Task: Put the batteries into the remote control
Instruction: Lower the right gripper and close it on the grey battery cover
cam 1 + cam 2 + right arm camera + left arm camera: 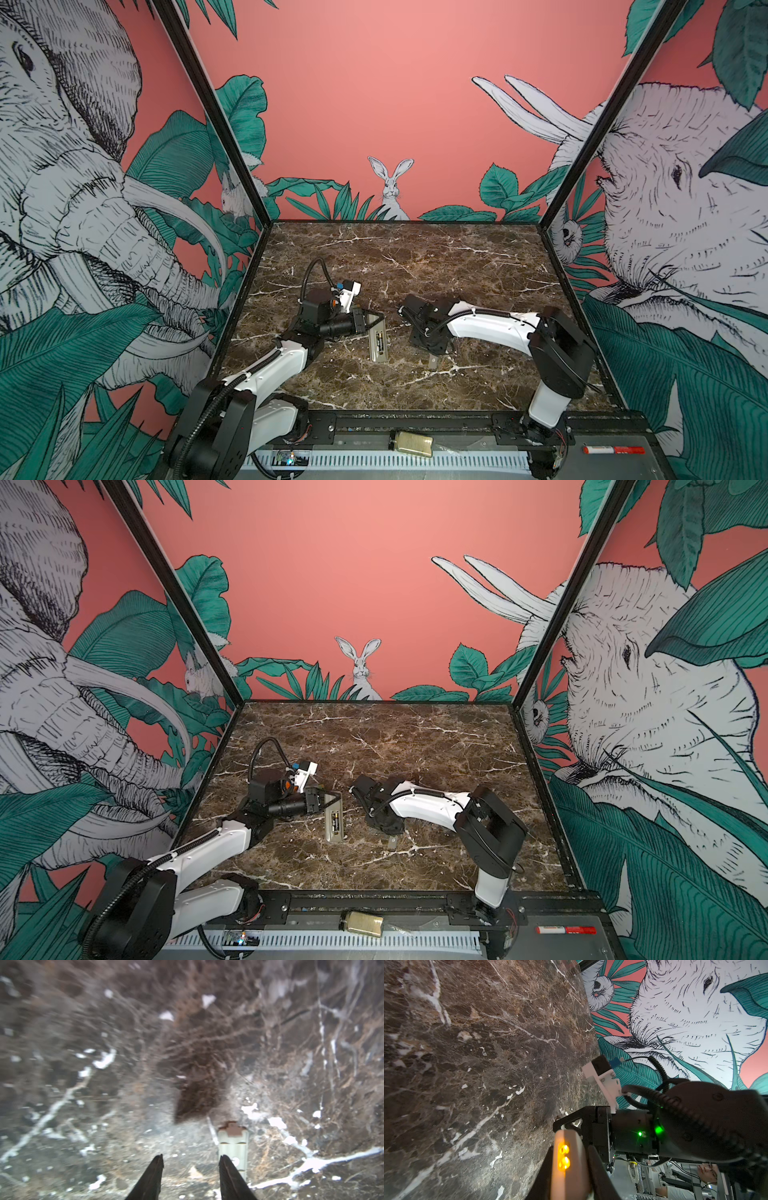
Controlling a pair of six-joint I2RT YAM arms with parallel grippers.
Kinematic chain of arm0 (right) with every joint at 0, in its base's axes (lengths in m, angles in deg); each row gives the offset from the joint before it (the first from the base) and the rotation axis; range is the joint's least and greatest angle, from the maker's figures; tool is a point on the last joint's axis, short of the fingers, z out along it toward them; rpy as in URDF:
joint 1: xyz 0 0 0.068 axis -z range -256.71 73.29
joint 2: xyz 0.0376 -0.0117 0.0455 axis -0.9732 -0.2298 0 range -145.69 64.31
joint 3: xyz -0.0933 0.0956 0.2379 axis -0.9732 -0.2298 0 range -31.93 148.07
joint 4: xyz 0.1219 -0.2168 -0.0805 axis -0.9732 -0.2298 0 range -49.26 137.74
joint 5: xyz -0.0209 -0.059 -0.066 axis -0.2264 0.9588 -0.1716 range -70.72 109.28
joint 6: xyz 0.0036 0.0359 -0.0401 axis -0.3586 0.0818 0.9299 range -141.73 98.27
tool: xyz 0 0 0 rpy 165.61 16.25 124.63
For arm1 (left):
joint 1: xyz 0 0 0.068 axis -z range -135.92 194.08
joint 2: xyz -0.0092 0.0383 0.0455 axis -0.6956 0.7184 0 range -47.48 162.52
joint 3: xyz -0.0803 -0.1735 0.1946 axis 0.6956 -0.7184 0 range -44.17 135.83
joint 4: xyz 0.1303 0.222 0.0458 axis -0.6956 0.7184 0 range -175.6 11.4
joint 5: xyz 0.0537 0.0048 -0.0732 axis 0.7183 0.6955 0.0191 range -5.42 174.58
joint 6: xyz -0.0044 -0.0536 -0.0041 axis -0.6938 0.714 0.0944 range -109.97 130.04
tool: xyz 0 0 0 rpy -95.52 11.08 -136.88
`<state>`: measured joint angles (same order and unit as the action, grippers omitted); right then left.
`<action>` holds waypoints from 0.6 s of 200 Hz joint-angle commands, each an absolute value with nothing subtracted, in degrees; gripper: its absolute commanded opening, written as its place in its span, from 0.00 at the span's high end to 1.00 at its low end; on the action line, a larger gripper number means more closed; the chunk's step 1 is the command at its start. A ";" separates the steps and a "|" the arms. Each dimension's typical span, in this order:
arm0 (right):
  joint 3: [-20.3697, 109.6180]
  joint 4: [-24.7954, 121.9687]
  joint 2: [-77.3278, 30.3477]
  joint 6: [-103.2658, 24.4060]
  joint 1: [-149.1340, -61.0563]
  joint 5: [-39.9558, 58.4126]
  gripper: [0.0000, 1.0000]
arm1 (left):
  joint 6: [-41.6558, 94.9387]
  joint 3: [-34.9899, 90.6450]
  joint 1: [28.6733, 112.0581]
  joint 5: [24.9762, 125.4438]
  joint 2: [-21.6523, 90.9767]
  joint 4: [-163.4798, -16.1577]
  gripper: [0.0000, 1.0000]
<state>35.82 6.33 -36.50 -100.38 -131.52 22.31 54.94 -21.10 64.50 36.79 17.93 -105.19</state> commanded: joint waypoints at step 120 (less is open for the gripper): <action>31.34 5.41 -37.77 -103.36 -131.28 22.02 0.56 | 55.22 -21.93 64.09 35.54 16.71 -107.22 1.00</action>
